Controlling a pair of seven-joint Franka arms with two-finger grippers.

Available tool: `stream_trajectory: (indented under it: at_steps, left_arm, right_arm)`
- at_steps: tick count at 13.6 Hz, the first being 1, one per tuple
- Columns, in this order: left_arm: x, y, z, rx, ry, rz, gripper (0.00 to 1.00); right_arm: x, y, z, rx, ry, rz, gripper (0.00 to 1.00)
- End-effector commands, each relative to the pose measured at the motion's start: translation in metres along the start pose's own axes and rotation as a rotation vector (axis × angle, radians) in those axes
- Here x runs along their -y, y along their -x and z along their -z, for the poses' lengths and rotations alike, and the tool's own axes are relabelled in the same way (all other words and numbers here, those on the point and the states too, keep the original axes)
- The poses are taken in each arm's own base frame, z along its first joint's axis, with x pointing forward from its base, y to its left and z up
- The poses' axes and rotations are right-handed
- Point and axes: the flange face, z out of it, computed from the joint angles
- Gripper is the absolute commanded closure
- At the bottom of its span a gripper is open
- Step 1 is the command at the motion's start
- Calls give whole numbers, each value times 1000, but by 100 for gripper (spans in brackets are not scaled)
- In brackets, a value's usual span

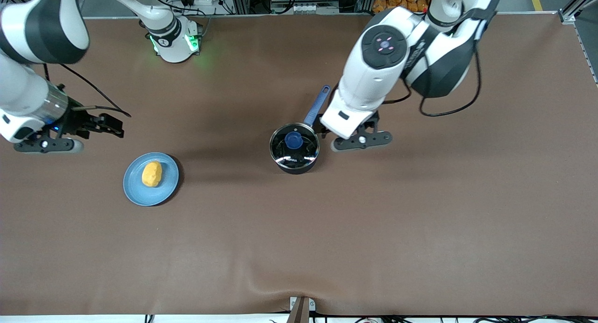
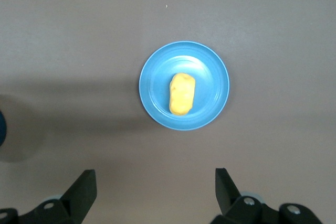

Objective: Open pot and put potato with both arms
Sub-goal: 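Move the left gripper to the lid knob while the right gripper reaches the potato, then grasp the blue lid knob with the left gripper while the right gripper grasps the potato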

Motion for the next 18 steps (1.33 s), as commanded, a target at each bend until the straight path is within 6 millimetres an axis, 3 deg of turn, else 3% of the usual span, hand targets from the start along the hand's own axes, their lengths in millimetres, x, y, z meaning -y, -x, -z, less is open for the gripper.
stream_trajectory:
  at_steps: [1,4,8,14,18]
  left_arm:
    - [-28,14,-13,14,12,24,0]
    - [-48,27,-40,23,1,64,0]
    - [-71,44,-65,7,-7,87,0]
    - [-91,59,-96,-1,-11,152,0]
    - [-101,69,-112,-57,-44,154,0]
  right_arm:
    - [-3,14,-29,-27,-13,-3,0]
    - [-9,19,-72,-58,-11,-9,0]
    - [-13,23,-110,-66,-11,-17,0]
    - [-34,2,-188,-61,-11,-55,0]
    - [-38,-8,-227,-86,-9,-62,0]
